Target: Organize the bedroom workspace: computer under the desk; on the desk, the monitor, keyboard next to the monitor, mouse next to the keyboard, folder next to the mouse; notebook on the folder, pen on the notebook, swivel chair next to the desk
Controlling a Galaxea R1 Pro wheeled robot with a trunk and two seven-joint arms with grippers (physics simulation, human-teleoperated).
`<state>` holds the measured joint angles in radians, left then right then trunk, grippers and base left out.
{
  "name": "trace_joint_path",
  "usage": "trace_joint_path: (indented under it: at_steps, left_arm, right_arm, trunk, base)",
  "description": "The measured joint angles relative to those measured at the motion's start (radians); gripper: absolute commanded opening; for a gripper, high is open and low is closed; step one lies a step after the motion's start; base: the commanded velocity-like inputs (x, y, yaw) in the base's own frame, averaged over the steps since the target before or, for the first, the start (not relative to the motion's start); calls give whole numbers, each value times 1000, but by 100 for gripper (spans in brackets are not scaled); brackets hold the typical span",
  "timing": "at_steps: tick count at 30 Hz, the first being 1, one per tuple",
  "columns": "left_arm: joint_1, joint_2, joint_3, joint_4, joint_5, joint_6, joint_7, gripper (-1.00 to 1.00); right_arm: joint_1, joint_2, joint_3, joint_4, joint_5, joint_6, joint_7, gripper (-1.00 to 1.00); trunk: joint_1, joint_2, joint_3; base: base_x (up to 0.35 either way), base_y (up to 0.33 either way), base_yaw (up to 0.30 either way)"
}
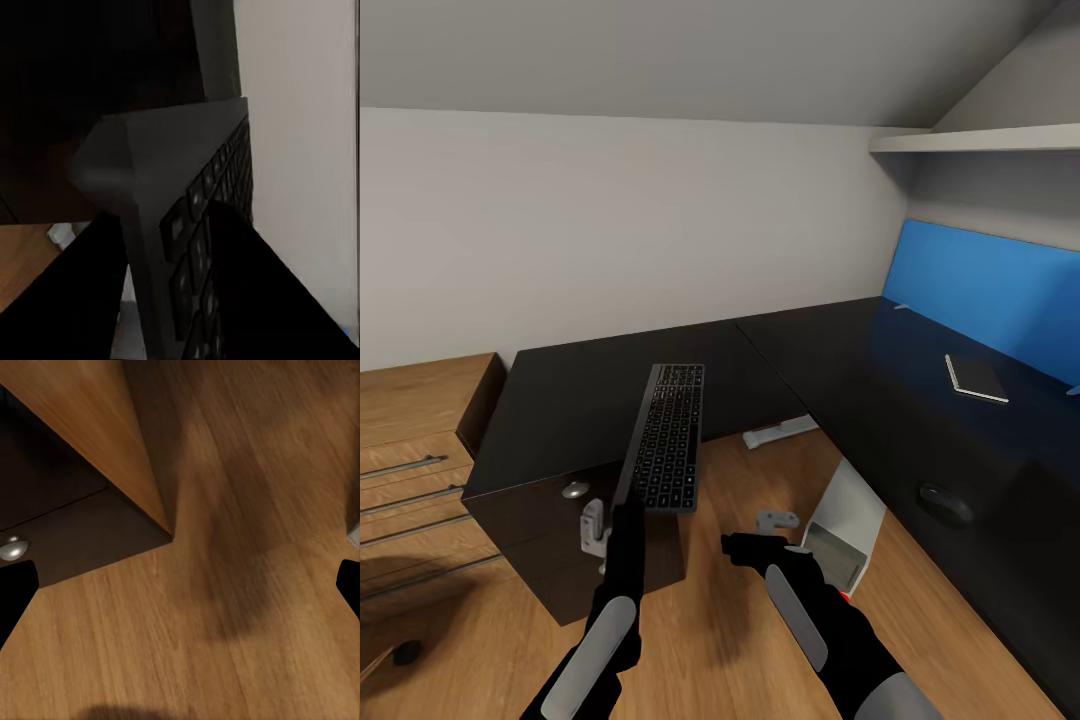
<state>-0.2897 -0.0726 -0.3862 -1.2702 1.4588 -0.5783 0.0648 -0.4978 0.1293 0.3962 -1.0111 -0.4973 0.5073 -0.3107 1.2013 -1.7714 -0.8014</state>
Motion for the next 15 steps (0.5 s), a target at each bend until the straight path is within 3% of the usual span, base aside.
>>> trace_joint_path:
  at_steps: [6, 10, 15]
  left_arm:
    - [15, 5, 0, -39, 10, 0, -7, -100]
    - [56, 50, -3, -147, 9, 1, -11, -100]
    - [72, 75, -6, -187, 12, 1, -12, -100]
  right_arm:
    - [-1, 0, -1, 2, 0, -1, 0, 100]
    - [-1, 0, 0, 3, 1, -1, 0, 100]
    - [-1, 1, 0, 3, 0, -1, 0, 100]
  trunk:
    - [0, 0, 0]
    - [0, 0, 0]
    - [0, 0, 0]
  base:
    - [0, 0, 0]
    - [0, 0, 0]
    - [0, 0, 0]
